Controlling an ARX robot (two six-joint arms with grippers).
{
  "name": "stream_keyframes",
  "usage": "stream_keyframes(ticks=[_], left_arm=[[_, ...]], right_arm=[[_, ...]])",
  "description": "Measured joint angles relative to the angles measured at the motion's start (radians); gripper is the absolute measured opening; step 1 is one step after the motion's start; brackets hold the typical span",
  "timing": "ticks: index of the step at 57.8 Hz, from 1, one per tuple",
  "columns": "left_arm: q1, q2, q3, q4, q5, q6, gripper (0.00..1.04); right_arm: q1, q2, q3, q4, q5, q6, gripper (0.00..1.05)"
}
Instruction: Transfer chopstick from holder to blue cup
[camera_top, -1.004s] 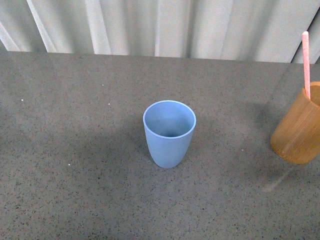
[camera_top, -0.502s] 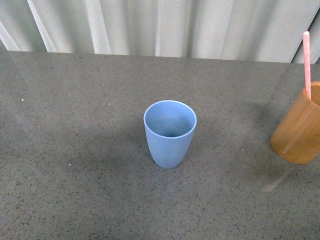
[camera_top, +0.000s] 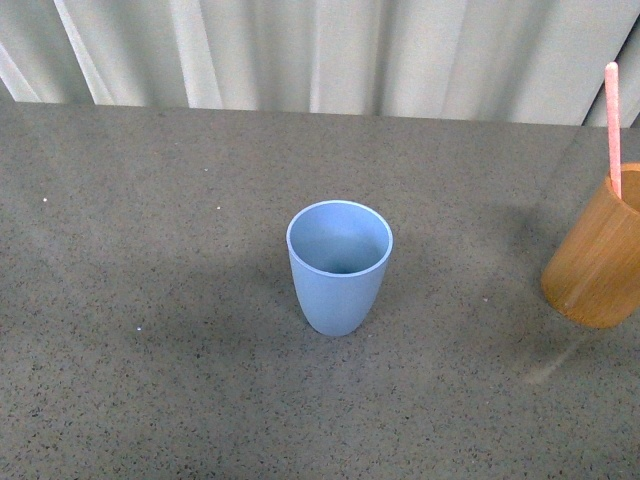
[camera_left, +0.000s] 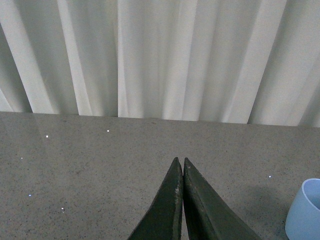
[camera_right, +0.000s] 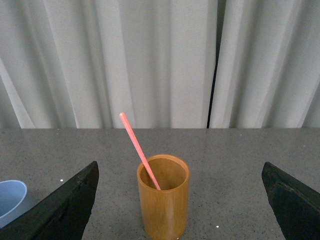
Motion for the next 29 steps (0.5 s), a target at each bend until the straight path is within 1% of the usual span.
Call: stream_keyframes(ticks=[18, 21, 22, 29], left_arm=[[0.000, -0.087, 0.000, -0.087, 0.000, 0.000, 0.04], [0.000, -0.193, 0.000, -0.230, 0.000, 0.000, 0.04], [0.000, -0.213, 0.000, -0.246, 0.000, 0.000, 0.04], [0.000, -0.252, 0.000, -0.258, 0.000, 0.000, 0.04]], right_arm=[[0.000, 0.000, 0.000, 0.000, 0.000, 0.000, 0.95], [0.000, 0.000, 0.000, 0.000, 0.000, 0.000, 0.95], [0.000, 0.000, 0.000, 0.000, 0.000, 0.000, 0.95], [0.000, 0.000, 0.000, 0.000, 0.000, 0.000, 0.95]])
